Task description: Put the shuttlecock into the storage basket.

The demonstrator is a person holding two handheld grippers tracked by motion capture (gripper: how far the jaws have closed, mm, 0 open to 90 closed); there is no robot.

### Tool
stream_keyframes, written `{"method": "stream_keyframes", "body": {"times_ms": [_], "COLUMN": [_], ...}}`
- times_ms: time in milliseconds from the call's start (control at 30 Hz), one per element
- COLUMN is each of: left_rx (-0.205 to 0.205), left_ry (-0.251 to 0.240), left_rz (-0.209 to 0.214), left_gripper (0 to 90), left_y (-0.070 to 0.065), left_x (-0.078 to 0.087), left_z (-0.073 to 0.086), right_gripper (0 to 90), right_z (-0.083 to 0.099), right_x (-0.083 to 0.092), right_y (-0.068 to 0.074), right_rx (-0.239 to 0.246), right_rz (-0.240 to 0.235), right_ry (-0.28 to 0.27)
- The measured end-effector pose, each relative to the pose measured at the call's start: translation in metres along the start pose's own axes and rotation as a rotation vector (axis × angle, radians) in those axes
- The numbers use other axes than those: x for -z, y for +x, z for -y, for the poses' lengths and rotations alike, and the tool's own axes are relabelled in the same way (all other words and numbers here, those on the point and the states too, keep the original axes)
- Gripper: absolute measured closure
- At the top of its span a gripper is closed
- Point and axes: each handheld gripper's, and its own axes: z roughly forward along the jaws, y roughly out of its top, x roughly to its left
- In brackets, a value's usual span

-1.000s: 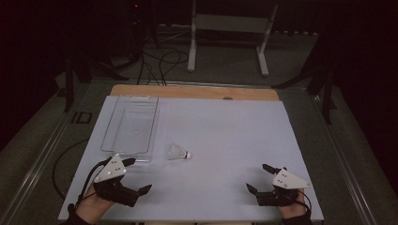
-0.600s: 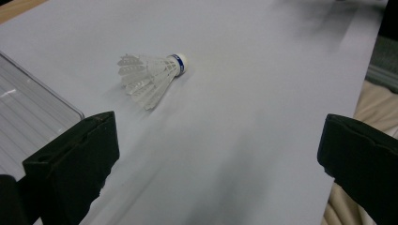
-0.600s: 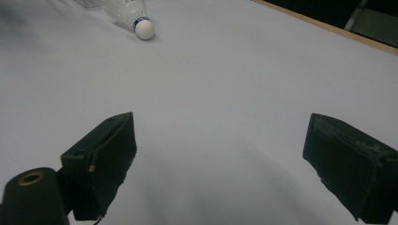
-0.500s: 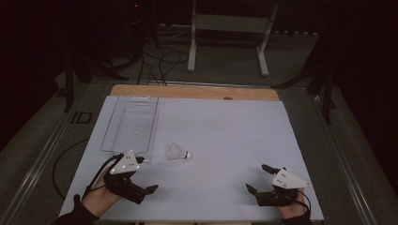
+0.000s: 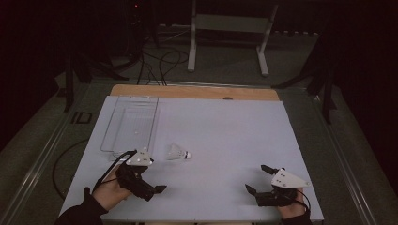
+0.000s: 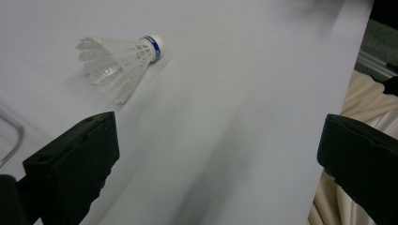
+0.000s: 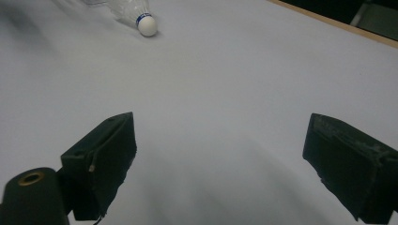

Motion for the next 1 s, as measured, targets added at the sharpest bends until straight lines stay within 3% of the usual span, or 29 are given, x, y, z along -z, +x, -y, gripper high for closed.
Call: {"method": "stream_keyframes", "body": {"times_ms": [133, 233, 333, 633, 800, 1000], "left_rx": [-0.021, -0.048, -0.061, -0.047, -0.067, -0.085], "left_ry": [0.062, 0.132, 0.18, 0.225, 0.276, 0.325], "left_rz": [0.003, -0.034, -0.032, -0.009, -0.028, -0.014], "left_gripper": [0.1, 0.1, 0.1, 0.1, 0.1, 0.1], "left_y": [-0.004, -0.008, -0.01, -0.003, -0.001, -0.001], "left_x": [-0.007, -0.012, -0.016, -0.024, -0.031, -0.036], "left_z": [-0.006, -0.009, -0.013, -0.026, -0.032, -0.04], "right_gripper": [9.8, 9.8, 9.8, 9.8, 9.8, 9.8], "right_z": [0.0, 0.0, 0.0, 0.0, 0.0, 0.0], "right_x": [0.0, 0.0, 0.0, -0.001, -0.001, -0.001], "right_y": [0.0, 0.0, 0.0, 0.001, 0.0, 0.0], "right_rx": [-0.001, -0.001, -0.001, -0.003, 0.0, -0.002], "right_rz": [-0.003, -0.004, -0.004, -0.007, -0.009, -0.014], "right_ry": [0.002, 0.002, 0.004, 0.008, 0.012, 0.015]}}
